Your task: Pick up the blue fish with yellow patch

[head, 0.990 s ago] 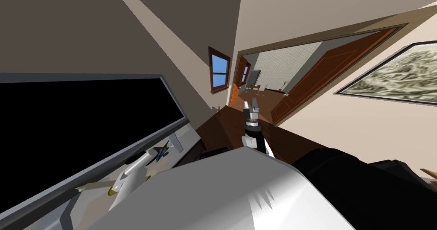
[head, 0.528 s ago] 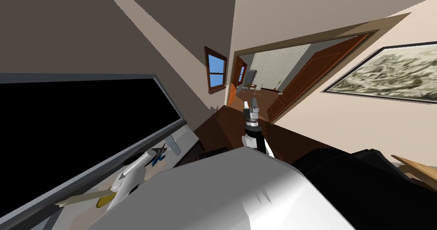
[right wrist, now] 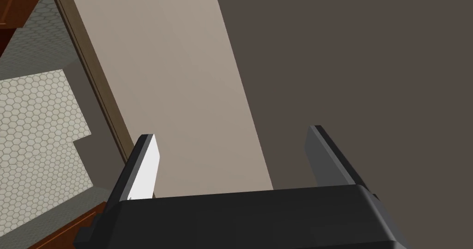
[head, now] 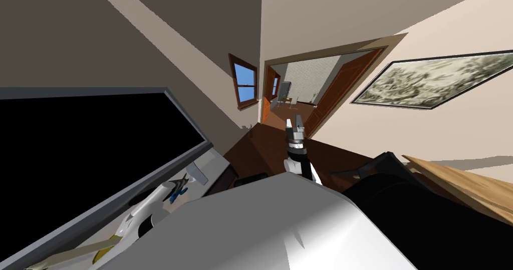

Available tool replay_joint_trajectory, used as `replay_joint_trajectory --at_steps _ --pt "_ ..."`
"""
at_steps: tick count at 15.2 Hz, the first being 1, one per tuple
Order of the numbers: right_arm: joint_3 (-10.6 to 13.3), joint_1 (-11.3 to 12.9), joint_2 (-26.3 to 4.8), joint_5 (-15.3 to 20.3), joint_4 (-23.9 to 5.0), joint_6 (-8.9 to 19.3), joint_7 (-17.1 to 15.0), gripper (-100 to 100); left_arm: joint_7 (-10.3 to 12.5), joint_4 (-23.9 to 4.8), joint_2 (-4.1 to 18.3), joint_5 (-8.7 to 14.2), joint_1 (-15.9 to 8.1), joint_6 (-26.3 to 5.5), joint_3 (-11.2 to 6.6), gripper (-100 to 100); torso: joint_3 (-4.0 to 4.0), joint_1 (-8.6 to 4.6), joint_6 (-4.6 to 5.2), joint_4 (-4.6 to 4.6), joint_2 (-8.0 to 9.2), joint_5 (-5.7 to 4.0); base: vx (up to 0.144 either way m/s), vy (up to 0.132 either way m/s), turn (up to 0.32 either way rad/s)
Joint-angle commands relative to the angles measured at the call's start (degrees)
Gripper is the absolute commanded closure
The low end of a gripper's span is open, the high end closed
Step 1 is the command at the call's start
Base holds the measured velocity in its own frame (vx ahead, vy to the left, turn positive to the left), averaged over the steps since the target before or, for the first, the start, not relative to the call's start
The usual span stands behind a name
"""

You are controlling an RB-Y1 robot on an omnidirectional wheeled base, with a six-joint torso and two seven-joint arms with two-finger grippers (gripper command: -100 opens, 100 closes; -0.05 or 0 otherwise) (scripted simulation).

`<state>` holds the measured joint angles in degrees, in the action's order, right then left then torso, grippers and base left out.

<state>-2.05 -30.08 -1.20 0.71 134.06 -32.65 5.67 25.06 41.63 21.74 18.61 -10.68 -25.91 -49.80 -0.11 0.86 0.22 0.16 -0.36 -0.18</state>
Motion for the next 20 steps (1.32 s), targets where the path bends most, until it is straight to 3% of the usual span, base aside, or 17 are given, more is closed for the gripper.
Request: replay_joint_trajectory --at_steps 1,2,3,4,5,6,7,8,11,12,13,14,15,16,17,18,20 --pt "0.00 0.00 0.00 0.00 0.00 0.00 0.00 0 -1.15 -2.54 1.11 -0.19 -0.85 1.37 -2.53 -100 0.00 0.00 0.00 0.00 0.00 0.00 -0.053 0.006 -0.172" --pt "0.00 0.00 0.00 0.00 0.00 0.00 0.00 0 -1.15 -2.54 1.11 -0.19 -0.85 1.37 -2.53 -100 0.00 0.09 -0.05 0.02 -0.03 -0.07 -0.034 0.012 -0.056" --pt "-0.01 -0.01 0.00 0.00 0.00 0.00 0.00 0 -2.51 -4.95 2.09 -0.12 -1.58 2.52 -4.71 -100 -0.02 0.15 -0.10 0.02 -0.07 -0.09 -0.042 0.002 -0.153" --pt "0.00 0.00 0.00 0.00 0.00 0.00 0.00 0 -2.51 -5.11 2.09 -0.12 -1.58 2.52 -4.91 -100 -0.03 0.21 -0.06 0.04 -0.09 -0.13 -0.047 0.004 -0.168" --pt "0.00 0.00 0.00 0.00 0.00 0.00 0.00 0 -3.87 -7.61 3.06 -0.06 -2.31 3.68 -6.78 -100 -0.03 0.30 -0.04 0.06 -0.13 -0.15 -0.057 0.006 -0.208" --pt "0.00 0.00 0.00 0.00 0.00 0.00 0.00 0 -3.87 -7.69 3.06 -0.06 -2.31 3.68 -7.29 -100 -0.03 0.36 0.01 0.08 -0.14 -0.16 -0.062 0.006 -0.169" --pt "-0.01 0.00 0.00 0.00 0.00 0.00 0.00 0 -5.24 -10.26 4.04 0.01 -3.04 4.84 -9.04 -100 -0.03 0.39 0.02 0.10 -0.16 -0.18 -0.064 0.001 -0.223" --pt "0.00 0.00 0.00 0.00 0.00 0.00 0.00 0 -5.24 -10.26 4.04 0.01 -3.04 4.84 -9.67 -100 -0.03 0.40 0.07 0.12 -0.17 -0.21 -0.062 0.006 -0.193" --pt "-0.01 0.00 0.00 0.00 0.00 0.00 0.00 0 -7.96 -14.91 5.99 0.14 -4.49 7.16 -13.68 -100 -0.07 0.51 0.21 0.19 -0.32 -0.30 -0.062 0.003 -0.193" --pt "0.00 0.00 0.00 0.00 0.00 0.00 0.00 0 -7.96 -15.40 5.99 0.14 -4.49 7.16 -14.43 -100 -0.08 0.54 0.25 0.19 -0.36 -0.30 -0.061 0.001 -0.199" --pt "-0.01 0.00 0.00 0.00 0.00 0.00 0.00 0 -7.83 -15.48 6.11 0.66 -4.45 7.29 -13.06 -100 -0.10 0.54 0.26 0.19 -0.39 -0.29 -0.034 0.002 -0.071" --pt "-0.01 -0.01 0.00 0.00 0.00 0.00 0.00 0 -6.60 -12.83 5.02 0.07 -3.77 6.00 -12.05 100 -0.14 0.54 0.23 0.18 -0.46 -0.30 0.009 0.007 0.179" --pt "-0.02 -0.03 0.00 0.00 0.00 0.00 0.00 0 -6.60 -12.83 5.02 0.07 -3.77 6.00 -12.05 100 -0.21 0.55 0.16 0.14 -0.59 -0.30 0.036 -0.006 0.189" --pt "-0.01 -0.03 0.00 0.00 0.00 0.00 0.00 0 -5.24 -10.89 4.04 0.01 -3.04 4.84 -9.67 100 -0.28 0.56 0.07 0.11 -0.70 -0.40 0.059 0.003 0.241" --pt "-0.02 -0.04 -0.01 0.00 0.01 -0.01 0.00 0 -5.24 -10.26 4.04 0.01 -3.04 4.84 -9.67 100 -0.33 0.56 0.02 0.07 -0.78 -0.37 0.064 0.003 0.233" --pt "-0.02 -0.04 -0.01 0.00 0.01 -0.01 0.00 0 -3.87 -7.69 3.06 -0.06 -2.31 3.68 -7.73 100 -0.37 0.55 0.08 0.06 -0.85 -0.33 0.067 0.004 0.237" --pt "-0.02 -0.04 -0.01 0.00 0.01 -0.01 0.00 0 -2.51 -5.55 2.09 -0.12 -1.58 2.52 -5.52 100 -0.41 0.54 0.15 0.07 -0.94 -0.33 0.067 0.006 0.186"
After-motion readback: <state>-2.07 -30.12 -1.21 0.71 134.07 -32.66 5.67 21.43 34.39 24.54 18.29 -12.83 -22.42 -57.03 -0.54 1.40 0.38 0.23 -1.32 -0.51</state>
